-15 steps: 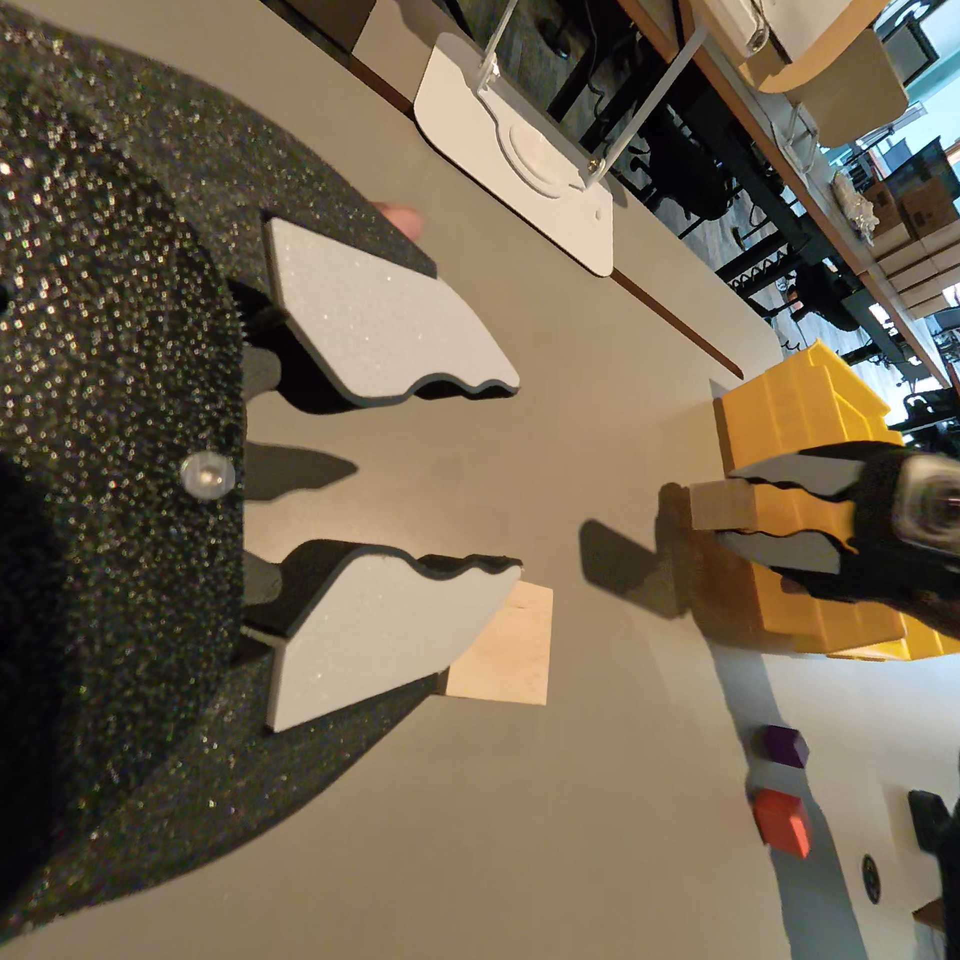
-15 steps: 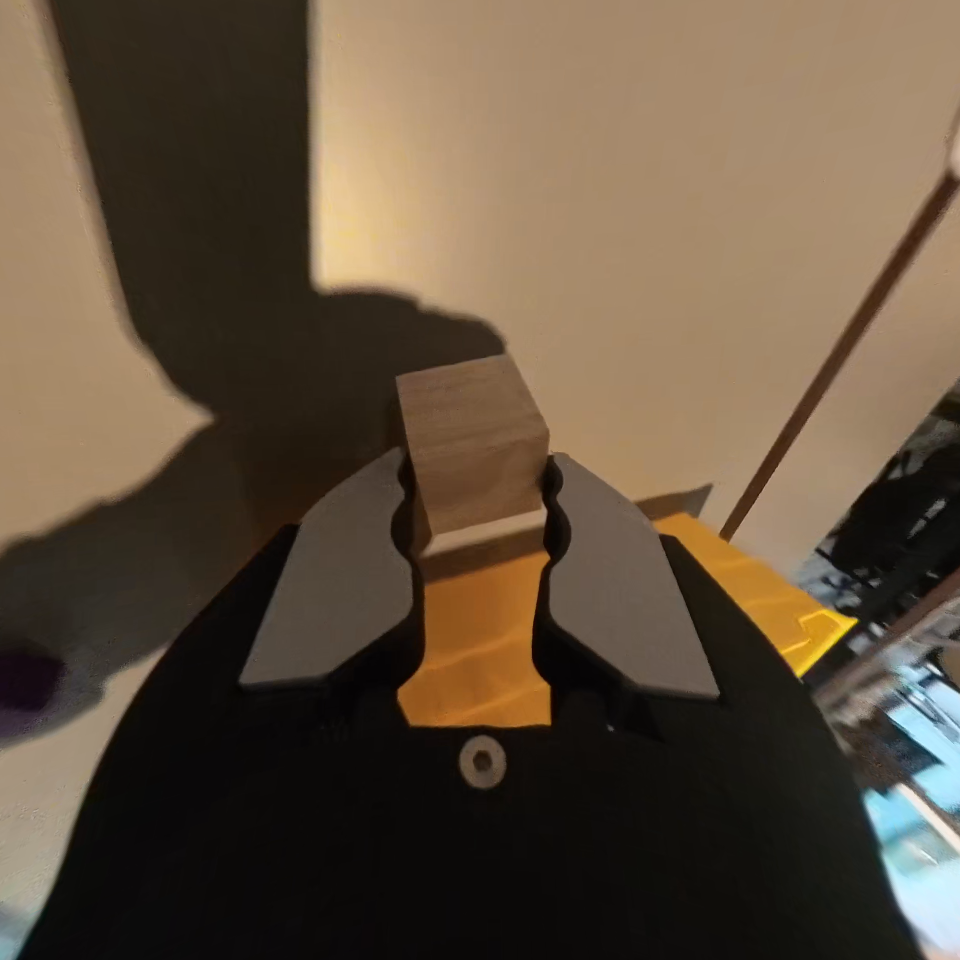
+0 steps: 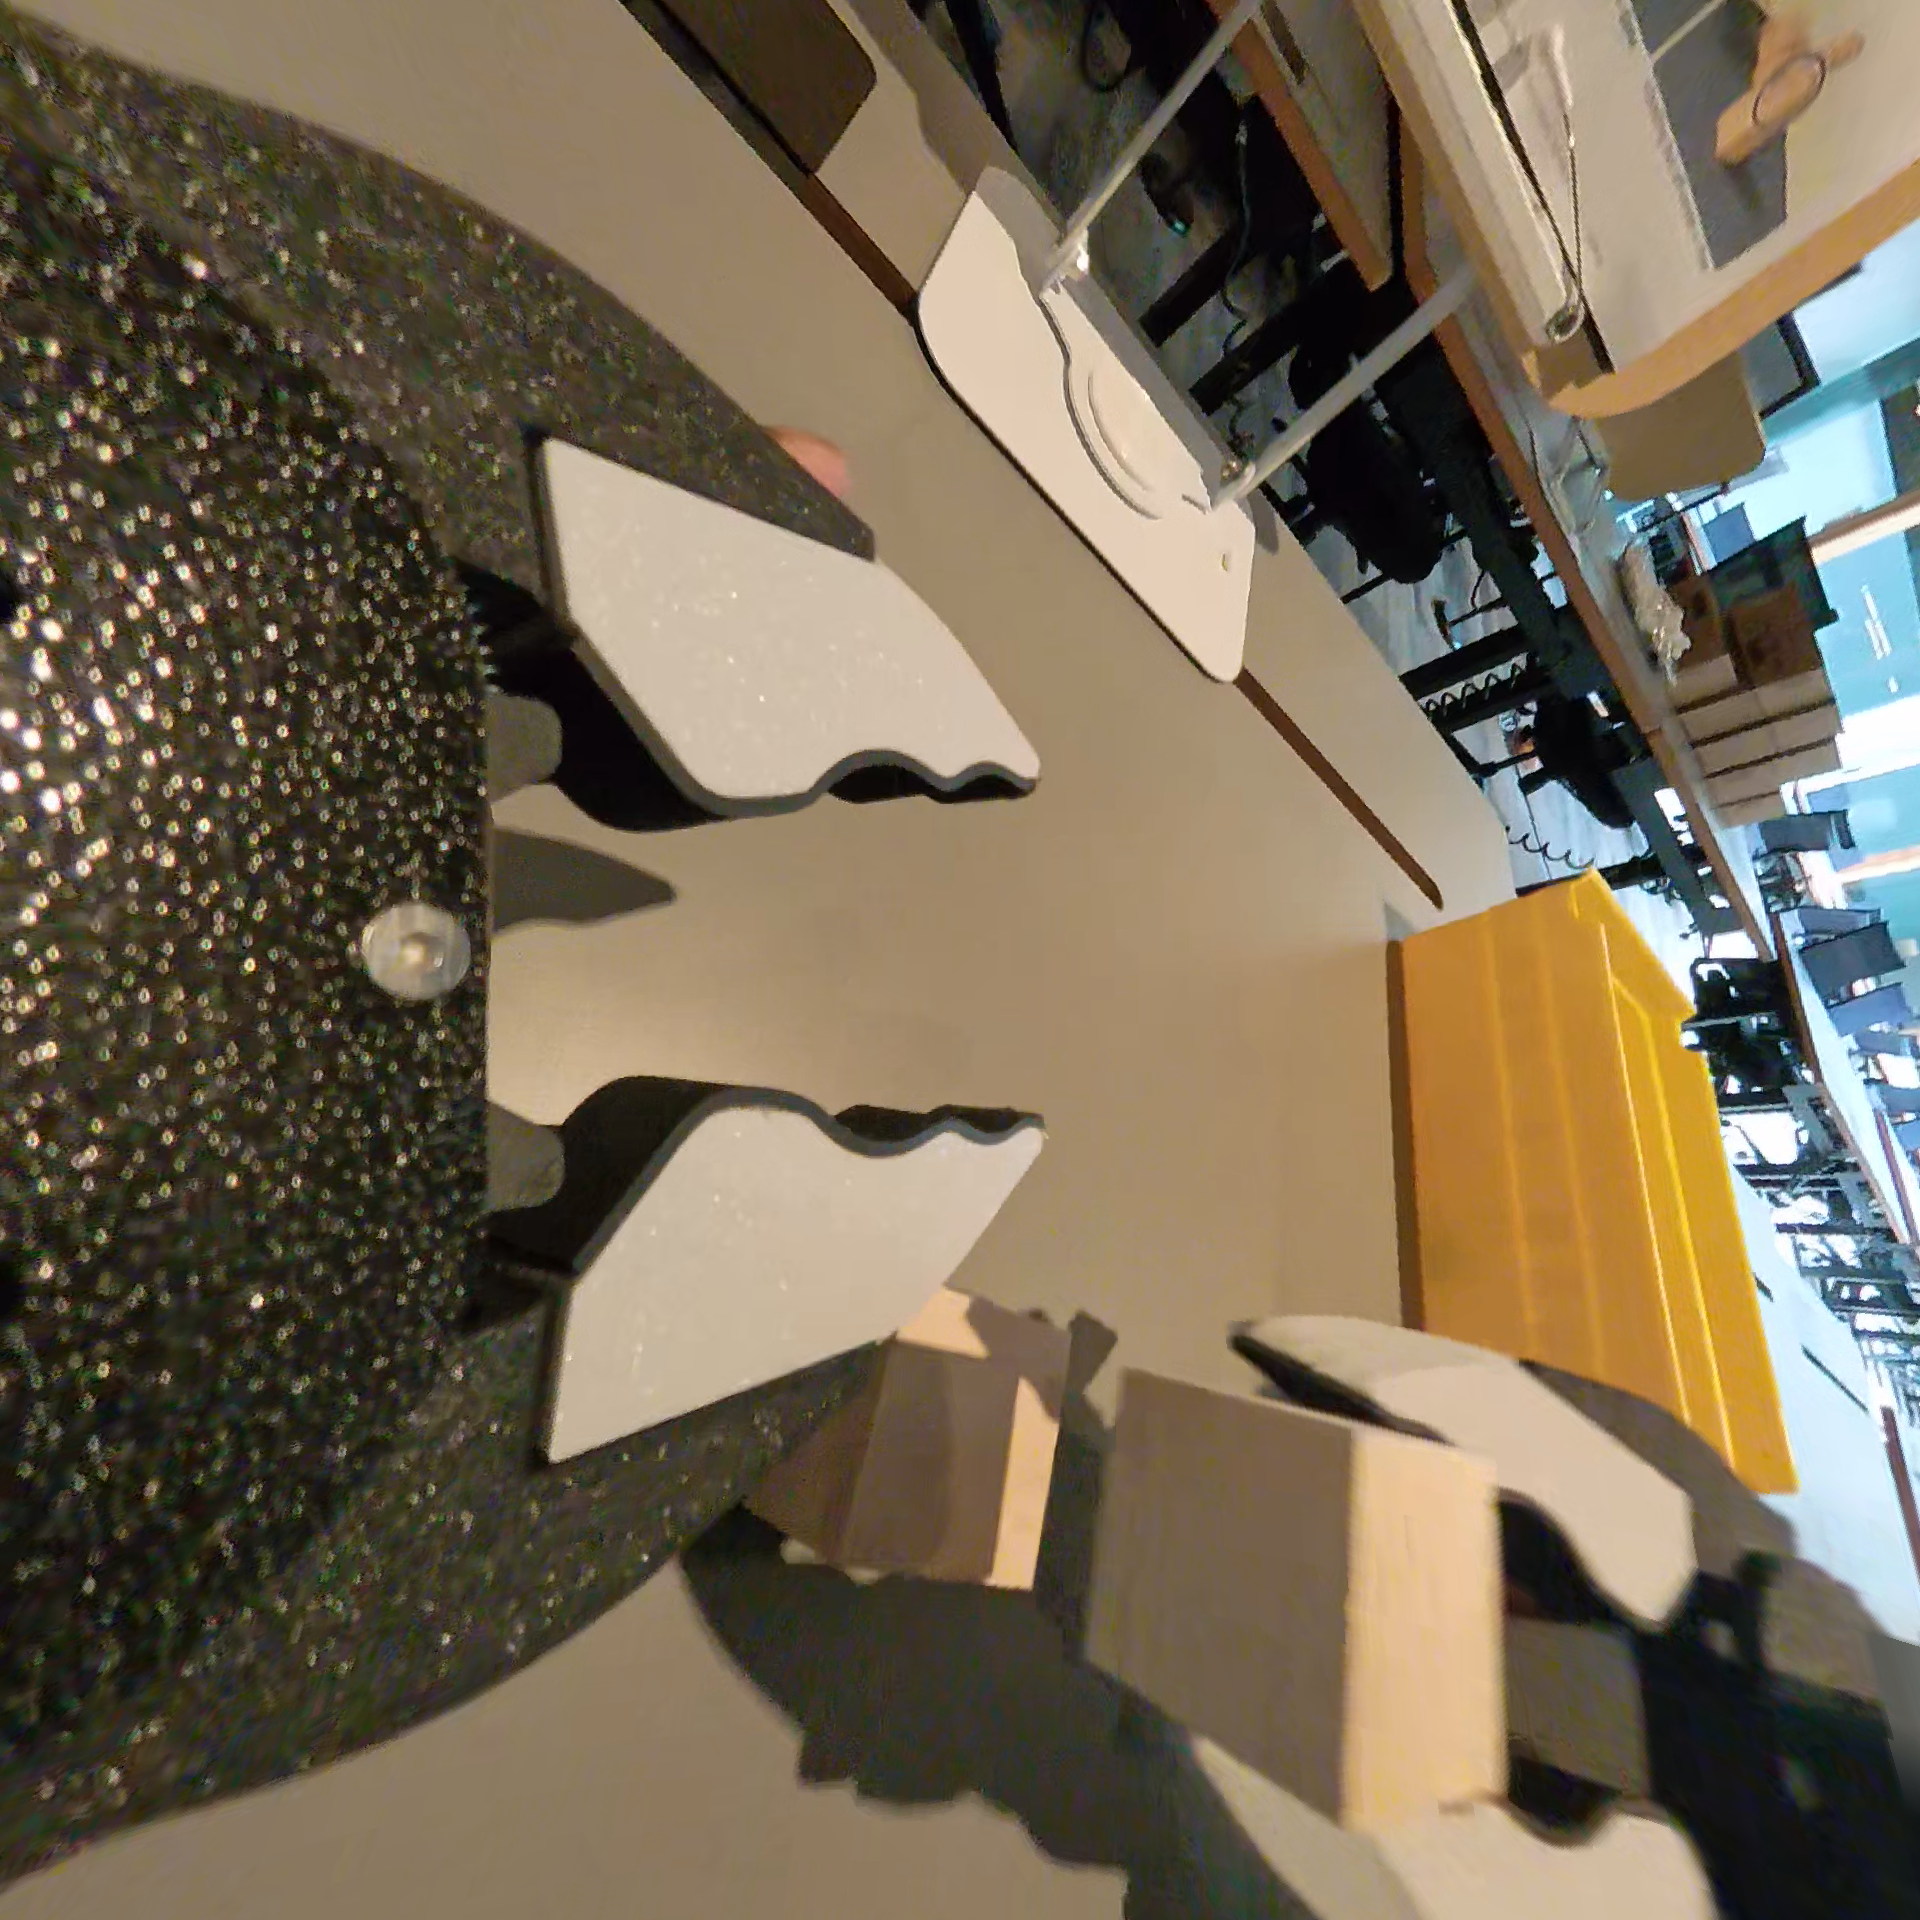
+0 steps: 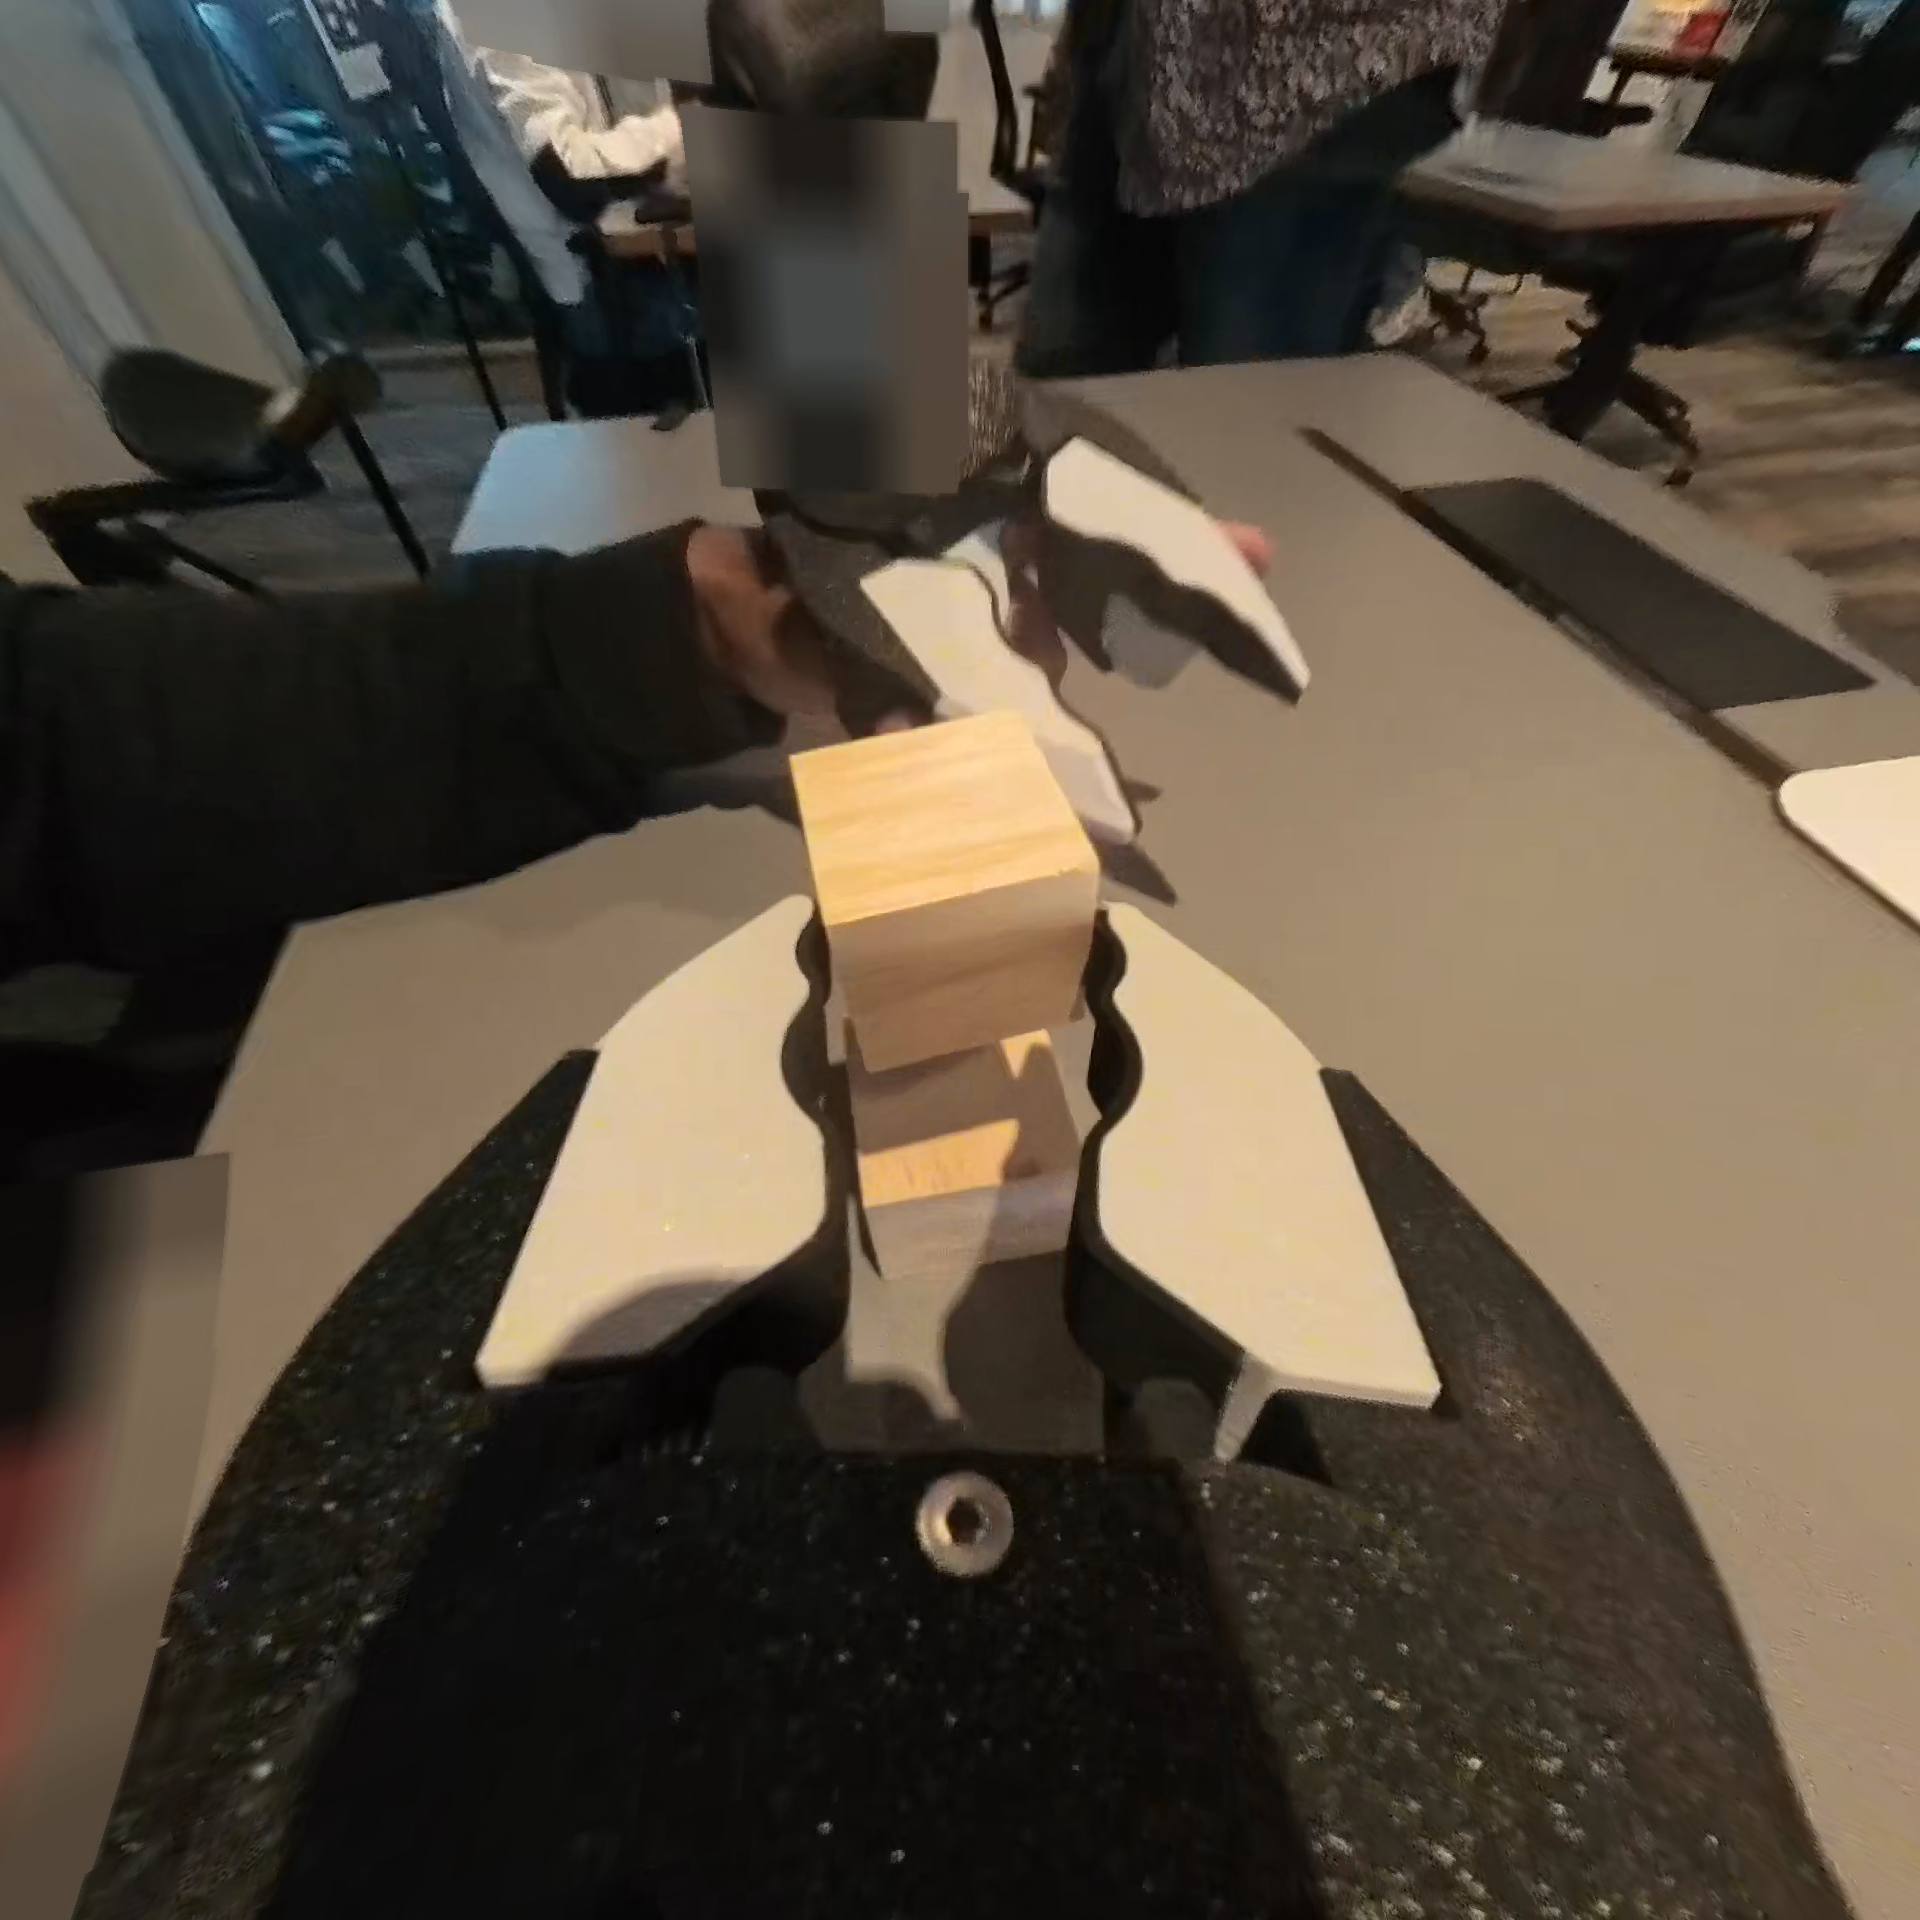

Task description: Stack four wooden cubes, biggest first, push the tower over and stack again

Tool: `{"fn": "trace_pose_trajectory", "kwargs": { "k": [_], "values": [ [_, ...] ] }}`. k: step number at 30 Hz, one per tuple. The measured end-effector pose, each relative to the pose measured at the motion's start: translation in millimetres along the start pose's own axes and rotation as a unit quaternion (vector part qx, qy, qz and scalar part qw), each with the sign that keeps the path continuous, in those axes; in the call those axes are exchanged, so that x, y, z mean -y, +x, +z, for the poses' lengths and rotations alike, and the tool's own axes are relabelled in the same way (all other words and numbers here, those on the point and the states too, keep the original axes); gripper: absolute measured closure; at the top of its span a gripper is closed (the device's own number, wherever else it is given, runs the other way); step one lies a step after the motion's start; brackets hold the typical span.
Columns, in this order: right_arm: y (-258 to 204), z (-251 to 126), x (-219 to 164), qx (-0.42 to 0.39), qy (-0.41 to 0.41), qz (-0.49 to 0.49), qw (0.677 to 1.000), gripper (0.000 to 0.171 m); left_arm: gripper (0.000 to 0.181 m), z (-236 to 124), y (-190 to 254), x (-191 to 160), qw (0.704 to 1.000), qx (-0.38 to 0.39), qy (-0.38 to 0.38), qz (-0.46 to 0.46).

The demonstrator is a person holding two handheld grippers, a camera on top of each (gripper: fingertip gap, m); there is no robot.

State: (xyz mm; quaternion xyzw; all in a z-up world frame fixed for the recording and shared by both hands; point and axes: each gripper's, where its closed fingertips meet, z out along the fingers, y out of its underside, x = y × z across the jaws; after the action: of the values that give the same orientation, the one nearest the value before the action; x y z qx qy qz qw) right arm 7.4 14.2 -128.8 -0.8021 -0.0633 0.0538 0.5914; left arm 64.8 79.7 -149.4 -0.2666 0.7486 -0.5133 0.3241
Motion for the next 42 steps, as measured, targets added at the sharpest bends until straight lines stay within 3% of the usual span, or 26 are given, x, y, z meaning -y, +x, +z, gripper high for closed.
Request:
{"fn": "trace_pose_trajectory", "kwargs": {
  "k": [12,42],
  "values": [
    [0,15,-41,-0.004,-0.049,-0.017,0.999,0.124,0.125,3,2,-3,1.0,-0.004,-0.005,0.004],
    [4,18,-48,-0.004,-0.036,0.019,0.999,0.124,0.125,5,9,-6,1.0,-0.02,-0.017,0.01]
  ]
}}
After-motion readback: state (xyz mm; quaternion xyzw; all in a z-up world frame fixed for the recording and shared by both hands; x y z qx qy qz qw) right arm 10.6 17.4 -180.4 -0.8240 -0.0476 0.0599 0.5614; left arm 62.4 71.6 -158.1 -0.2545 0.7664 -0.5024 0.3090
